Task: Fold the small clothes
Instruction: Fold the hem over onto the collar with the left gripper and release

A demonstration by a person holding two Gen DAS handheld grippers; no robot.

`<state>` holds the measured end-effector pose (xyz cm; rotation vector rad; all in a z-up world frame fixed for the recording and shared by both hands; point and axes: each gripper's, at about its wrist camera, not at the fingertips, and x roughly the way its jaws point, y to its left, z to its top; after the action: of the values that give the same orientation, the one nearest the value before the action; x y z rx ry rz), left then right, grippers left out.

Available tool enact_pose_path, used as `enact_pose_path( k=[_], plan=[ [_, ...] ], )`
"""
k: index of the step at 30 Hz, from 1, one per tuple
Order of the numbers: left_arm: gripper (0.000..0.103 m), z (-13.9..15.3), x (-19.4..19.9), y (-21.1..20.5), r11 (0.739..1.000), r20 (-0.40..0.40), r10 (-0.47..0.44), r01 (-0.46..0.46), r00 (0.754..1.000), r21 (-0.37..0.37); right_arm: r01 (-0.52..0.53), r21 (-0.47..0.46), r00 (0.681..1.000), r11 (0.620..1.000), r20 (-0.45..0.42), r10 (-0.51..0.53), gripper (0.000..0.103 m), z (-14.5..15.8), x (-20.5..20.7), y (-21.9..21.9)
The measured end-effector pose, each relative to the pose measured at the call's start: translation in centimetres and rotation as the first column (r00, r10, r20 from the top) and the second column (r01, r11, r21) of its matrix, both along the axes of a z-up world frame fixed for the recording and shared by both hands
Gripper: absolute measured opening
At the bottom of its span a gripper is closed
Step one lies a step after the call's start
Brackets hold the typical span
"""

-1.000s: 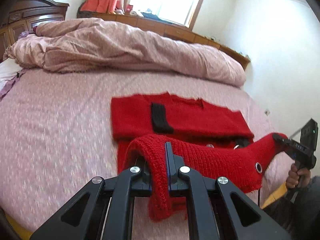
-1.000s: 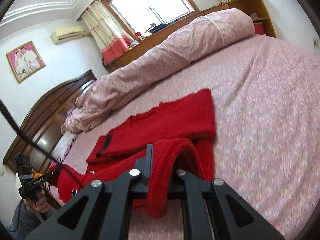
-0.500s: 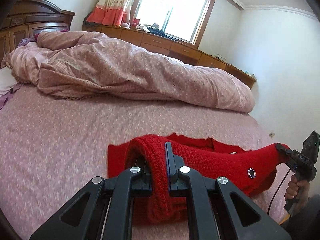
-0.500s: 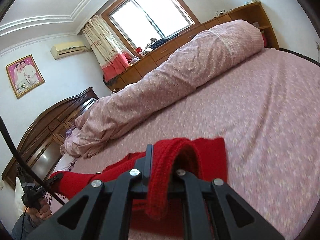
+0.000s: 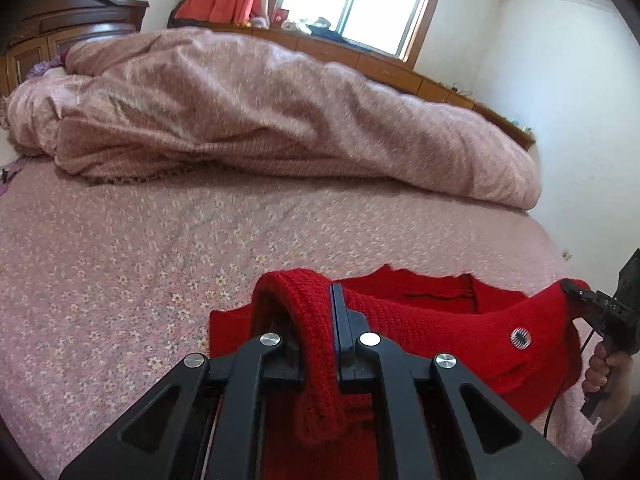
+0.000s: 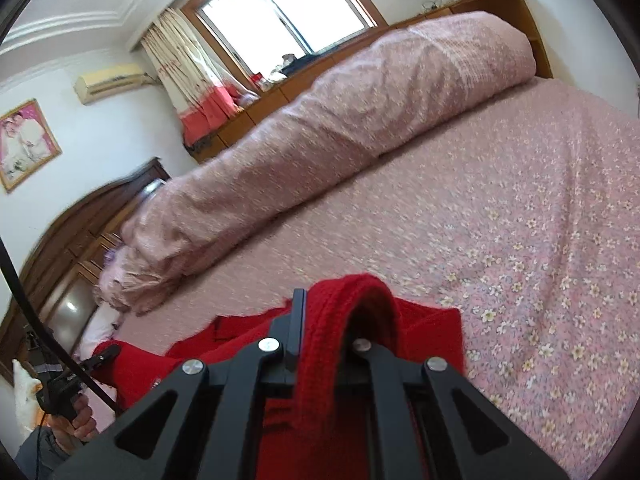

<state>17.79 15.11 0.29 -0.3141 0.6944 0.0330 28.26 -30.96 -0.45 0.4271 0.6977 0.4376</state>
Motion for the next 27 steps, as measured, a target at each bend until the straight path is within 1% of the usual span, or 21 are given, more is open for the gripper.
enact_pose_path(
  k=[2, 6, 11, 17, 20, 21, 25, 26, 27],
  plan=[
    [0.003, -1.2, 0.8, 0.1, 1.000, -0.035, 0.007, -0.007, 0.999, 0.002, 0.012, -0.049, 0.997, 0.999, -0.075, -0.016, 0.006, -1.4, 1.4, 0.2],
    [0.003, -2.2, 2.0, -0.3, 0.999, -0.063, 0.007, -0.004, 0.998, 0.038, 0.014, -0.032, 0.992, 0.999, -0.128, -0.018, 0.006, -3.1, 2.8, -0.2],
    [0.003, -2.3, 2.2, -0.9, 0.997, -0.072, 0.011, -0.006, 0.997, 0.077, 0.005, -0.028, 0.992, 1.000, -0.124, -0.008, 0.006, -3.2, 3.4, -0.2],
    [0.004, -2.1, 2.2, -0.6, 0.998, -0.082, 0.003, 0.002, 0.997, 0.059, 0.013, -0.018, 0.991, 1.000, -0.136, -0.015, 0.006, -3.6, 3.3, -0.1],
    [0.007, -2.0, 2.2, -0.6, 0.998, -0.077, -0.003, 0.008, 0.997, 0.061, 0.015, -0.018, 0.991, 1.000, -0.131, -0.017, 0.006, -3.6, 3.2, 0.0],
    [0.008, -1.9, 2.1, -0.7, 0.998, -0.074, -0.007, 0.011, 0.997, 0.064, 0.015, -0.016, 0.991, 1.000, -0.132, -0.017, 0.008, -3.6, 3.2, -0.1],
    [0.015, -1.6, 2.0, -1.1, 0.997, -0.055, -0.022, 0.026, 0.998, 0.076, 0.015, 0.010, 0.991, 1.000, -0.135, -0.014, 0.010, -3.8, 3.2, -0.3],
    [0.017, -1.5, 2.0, -1.1, 0.996, -0.048, -0.025, 0.029, 0.999, 0.080, 0.016, 0.017, 0.991, 1.000, -0.135, -0.013, 0.013, -3.9, 3.2, -0.4],
    [0.019, -1.4, 1.9, -1.1, 0.996, -0.043, -0.027, 0.030, 0.999, 0.082, 0.021, 0.030, 0.991, 0.999, -0.130, -0.017, 0.023, -3.8, 3.2, -0.6]
  ],
)
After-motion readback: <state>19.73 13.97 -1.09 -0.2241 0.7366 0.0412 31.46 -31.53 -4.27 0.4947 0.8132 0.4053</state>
